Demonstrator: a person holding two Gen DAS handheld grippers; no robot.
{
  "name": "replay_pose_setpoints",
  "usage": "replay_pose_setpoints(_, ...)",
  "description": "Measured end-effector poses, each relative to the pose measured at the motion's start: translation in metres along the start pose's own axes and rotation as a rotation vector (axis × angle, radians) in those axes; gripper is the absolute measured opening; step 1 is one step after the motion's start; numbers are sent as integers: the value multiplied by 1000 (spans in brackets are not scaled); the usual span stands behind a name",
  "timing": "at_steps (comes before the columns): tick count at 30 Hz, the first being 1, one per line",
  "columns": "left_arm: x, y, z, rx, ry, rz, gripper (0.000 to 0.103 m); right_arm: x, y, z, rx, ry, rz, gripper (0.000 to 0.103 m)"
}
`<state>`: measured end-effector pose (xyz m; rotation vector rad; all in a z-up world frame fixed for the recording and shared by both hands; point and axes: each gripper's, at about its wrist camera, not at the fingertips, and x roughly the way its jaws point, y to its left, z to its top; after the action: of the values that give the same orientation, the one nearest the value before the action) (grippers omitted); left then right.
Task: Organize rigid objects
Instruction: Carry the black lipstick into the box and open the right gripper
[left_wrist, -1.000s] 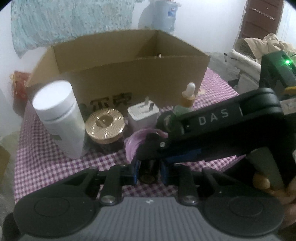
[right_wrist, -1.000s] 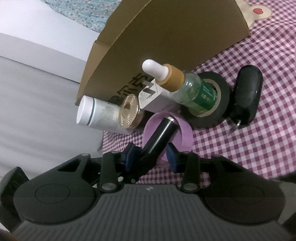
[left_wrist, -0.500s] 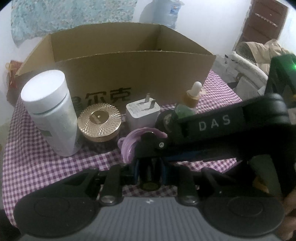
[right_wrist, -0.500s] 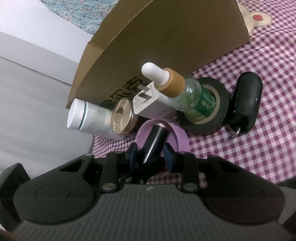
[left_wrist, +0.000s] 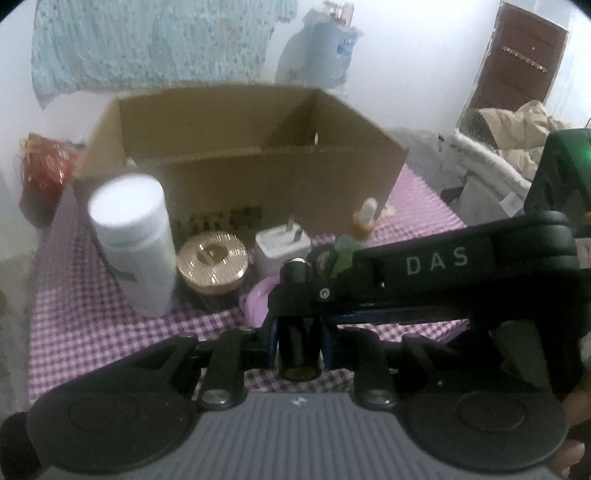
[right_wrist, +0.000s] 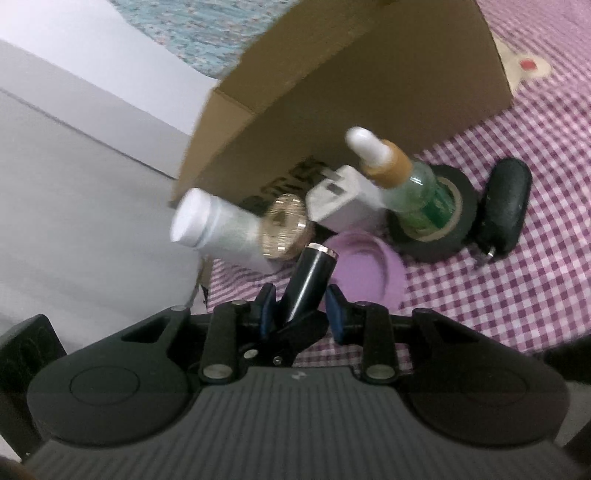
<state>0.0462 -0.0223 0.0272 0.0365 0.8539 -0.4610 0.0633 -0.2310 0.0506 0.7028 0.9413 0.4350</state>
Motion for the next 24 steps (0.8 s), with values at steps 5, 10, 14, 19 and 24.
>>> replay_pose_setpoints(5, -38, -1, 15, 11, -94, 27, 24, -18, 36, 6, -115, -58, 37, 29)
replay_pose_setpoints(10, -60, 9, 51, 17, -158, 51, 24, -23, 74, 35, -216, -90, 97, 28)
replay_pose_setpoints(14, -55, 24, 89, 23, -150, 76, 24, -11, 94, 75, -260, -60, 126, 28)
replay_pose_setpoints(19, -22, 49, 134, 5, -65, 93, 23, 25, 102, 136, -224, 48, 109, 28)
replay_pose_setpoints(24, 33, 75, 170, -26, 83, 109, 23, 76, 91, 185, -124, 165, 45, 28)
